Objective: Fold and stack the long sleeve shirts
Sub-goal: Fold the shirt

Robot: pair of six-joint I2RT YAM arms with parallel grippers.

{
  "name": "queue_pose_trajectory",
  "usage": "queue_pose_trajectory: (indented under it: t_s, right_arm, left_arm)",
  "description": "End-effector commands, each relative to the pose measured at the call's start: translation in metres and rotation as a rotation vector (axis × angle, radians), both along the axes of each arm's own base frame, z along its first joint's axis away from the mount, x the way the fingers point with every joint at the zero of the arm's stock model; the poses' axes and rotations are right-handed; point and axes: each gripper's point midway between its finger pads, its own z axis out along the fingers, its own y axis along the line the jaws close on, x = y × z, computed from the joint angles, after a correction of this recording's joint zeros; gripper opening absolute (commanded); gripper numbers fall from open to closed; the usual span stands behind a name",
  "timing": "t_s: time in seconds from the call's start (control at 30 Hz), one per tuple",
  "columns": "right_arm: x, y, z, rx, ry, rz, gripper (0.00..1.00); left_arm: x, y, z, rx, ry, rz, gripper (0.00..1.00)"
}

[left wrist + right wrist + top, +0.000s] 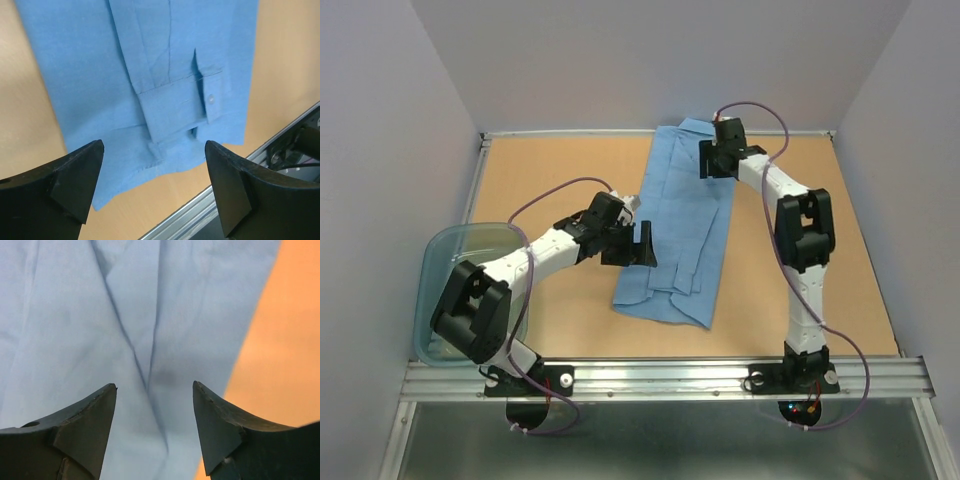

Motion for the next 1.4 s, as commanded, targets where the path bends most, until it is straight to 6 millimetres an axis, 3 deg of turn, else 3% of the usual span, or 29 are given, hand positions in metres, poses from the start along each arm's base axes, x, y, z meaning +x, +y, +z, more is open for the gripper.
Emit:
queue_pose_trajectory:
  t_s: [0.0,0.03,0.07,0.1,0.13,0.17,0.2,0.23,0.27,0.37,0.4,0.43,0.47,0.53,0.6,0.87,1.07,1.2,1.23,1.27,1.37]
  right_arm:
    - [-0.056,-0.003,0.067,0.048,-0.058,-0.031,0.68]
    - [-0.074,-0.001,0.088,0.097,-0.079,-0.046,0.68]
    - [-0.092,0.0,0.086,0.118,-0.059,-0.045,0.68]
    - [-0.119,-0.003,0.062,0.126,0.011,-0.053,0.68]
    - [-0.136,0.0,0.055,0.166,0.044,-0.073,0.68]
    - [-0.152,0.0,0.075,0.208,0.012,-0.067,0.68]
    - [-0.164,-0.003,0.073,0.225,0.02,-0.083,0.68]
    - [-0.189,-0.009,0.053,0.239,0.07,-0.122,0.69]
    - [-0.201,-0.013,0.069,0.263,0.034,-0.127,0.69]
    - [-0.243,-0.024,0.051,0.295,0.076,-0.178,0.73]
    - [-0.255,-0.021,0.065,0.354,0.049,-0.17,0.73]
    - [-0.263,-0.02,0.065,0.377,0.052,-0.173,0.74]
    - [-0.279,-0.021,0.051,0.39,0.085,-0.182,0.74]
    - [-0.298,-0.023,0.045,0.433,0.095,-0.196,0.74]
    - [-0.31,-0.02,0.039,0.462,0.112,-0.19,0.74]
    - [-0.328,-0.022,0.027,0.49,0.14,-0.215,0.74]
    - [-0.333,-0.025,0.023,0.492,0.142,-0.232,0.74]
    - [-0.336,-0.02,0.022,0.52,0.172,-0.236,0.78]
    - [-0.337,-0.018,0.021,0.529,0.182,-0.237,0.81]
    - [-0.34,-0.017,0.019,0.54,0.198,-0.239,0.84]
    - [-0.348,-0.009,0.012,0.585,0.258,-0.241,0.97]
  left_arm:
    - [0.011,0.007,0.039,-0.022,-0.115,0.068,0.94]
    - [0.009,0.01,0.036,-0.012,-0.11,0.067,0.92]
    - [0.006,0.011,0.032,-0.003,-0.103,0.061,0.91]
    - [0.002,0.012,0.022,0.008,-0.081,0.046,0.89]
    - [0.0,0.011,0.018,0.008,-0.069,0.04,0.88]
    - [-0.001,0.011,0.013,0.01,-0.058,0.034,0.84]
    - [-0.005,0.01,0.005,0.011,-0.031,0.022,0.82]
    - [-0.004,0.008,0.001,0.008,-0.027,0.02,0.8]
    - [-0.004,0.008,-0.004,0.014,-0.016,0.023,0.77]
    - [-0.004,0.007,-0.018,0.023,0.011,0.026,0.73]
    - [-0.006,0.006,-0.024,0.025,0.029,0.023,0.72]
    - [-0.005,0.004,-0.026,0.017,0.031,0.023,0.71]
    - [-0.006,0.002,-0.029,0.013,0.041,0.029,0.7]
    - [-0.009,-0.004,-0.034,0.004,0.054,0.028,0.7]
    - [-0.013,-0.009,-0.041,0.007,0.075,0.023,0.7]
    - [-0.039,-0.067,-0.045,-0.063,0.129,-0.078,0.7]
    - [-0.04,-0.09,0.002,-0.15,0.057,-0.059,0.73]
    - [-0.03,-0.076,0.045,-0.189,-0.048,0.048,0.89]
    - [-0.03,-0.066,0.045,-0.159,-0.056,0.08,0.9]
    - [-0.029,-0.058,0.047,-0.141,-0.066,0.119,0.98]
    - [-0.023,-0.021,0.049,-0.051,-0.118,0.248,0.99]
